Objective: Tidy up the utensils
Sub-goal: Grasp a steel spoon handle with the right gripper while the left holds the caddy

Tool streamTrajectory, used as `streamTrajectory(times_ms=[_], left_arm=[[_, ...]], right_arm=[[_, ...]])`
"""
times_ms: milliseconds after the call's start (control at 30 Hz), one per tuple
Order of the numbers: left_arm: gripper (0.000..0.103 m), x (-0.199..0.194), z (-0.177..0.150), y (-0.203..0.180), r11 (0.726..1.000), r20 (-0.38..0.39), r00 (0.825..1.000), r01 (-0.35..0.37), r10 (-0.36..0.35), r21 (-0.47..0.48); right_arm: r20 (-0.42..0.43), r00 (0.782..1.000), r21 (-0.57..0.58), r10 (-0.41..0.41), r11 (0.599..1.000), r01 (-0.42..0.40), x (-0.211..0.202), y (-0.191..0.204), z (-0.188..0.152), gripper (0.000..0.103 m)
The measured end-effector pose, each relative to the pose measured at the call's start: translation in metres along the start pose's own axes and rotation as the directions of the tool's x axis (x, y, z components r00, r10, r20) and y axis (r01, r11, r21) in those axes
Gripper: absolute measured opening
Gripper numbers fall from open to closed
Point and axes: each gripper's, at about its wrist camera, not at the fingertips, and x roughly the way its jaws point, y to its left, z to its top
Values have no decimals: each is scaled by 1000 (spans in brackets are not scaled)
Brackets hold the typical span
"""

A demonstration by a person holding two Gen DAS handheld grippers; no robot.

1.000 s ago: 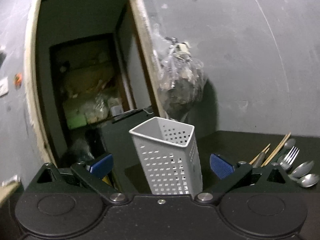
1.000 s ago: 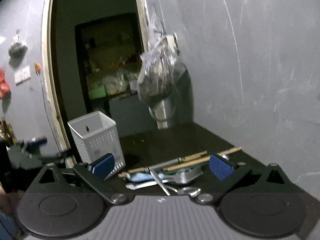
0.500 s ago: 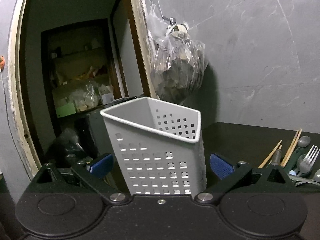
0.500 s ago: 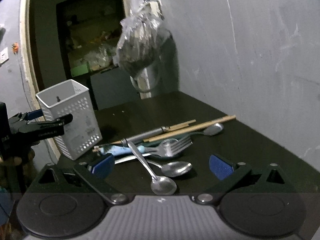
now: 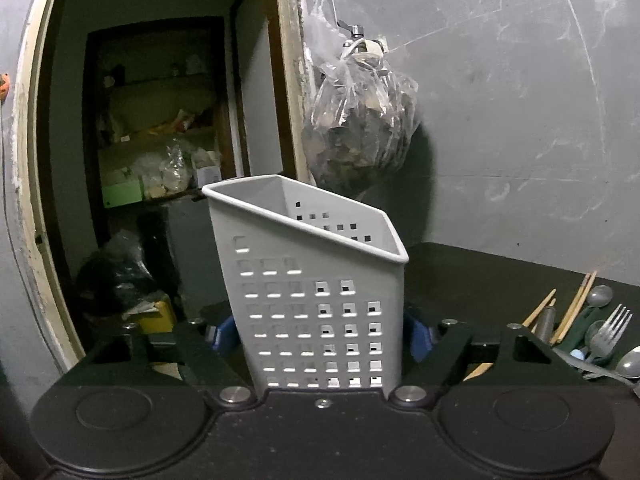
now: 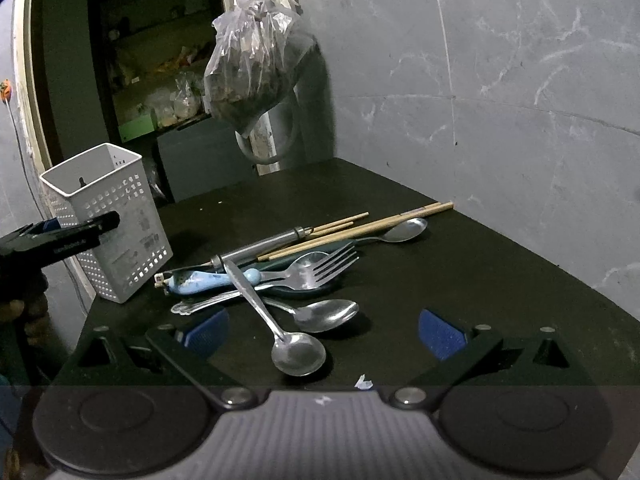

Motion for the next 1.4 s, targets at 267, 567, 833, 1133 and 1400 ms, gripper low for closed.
streamTrajectory(times_ms=[267, 567, 833, 1133, 1400], left_arm=[[78, -18, -3, -6, 998, 5, 998, 62, -62, 0], [77, -53, -11, -19, 988, 23, 989, 145, -147, 52], [77, -73, -16, -25, 984, 25, 985, 168, -170, 62], [77, -83, -17, -15, 971, 14, 973, 230, -231, 60], [81, -82, -23, -11, 972, 37, 972, 229, -231, 44]], right_arm=[[-30, 1000, 1, -8, 1000, 8, -1, -3, -8, 103], [-52, 999, -57, 7, 998, -10, 1, -1, -9, 103], [-69, 990, -270, 119, 954, -134, 19, 21, 17, 103], [-149, 972, -353, 184, 908, -226, 53, 39, 30, 90], [-239, 948, -354, 210, 891, -286, 88, 46, 44, 49]])
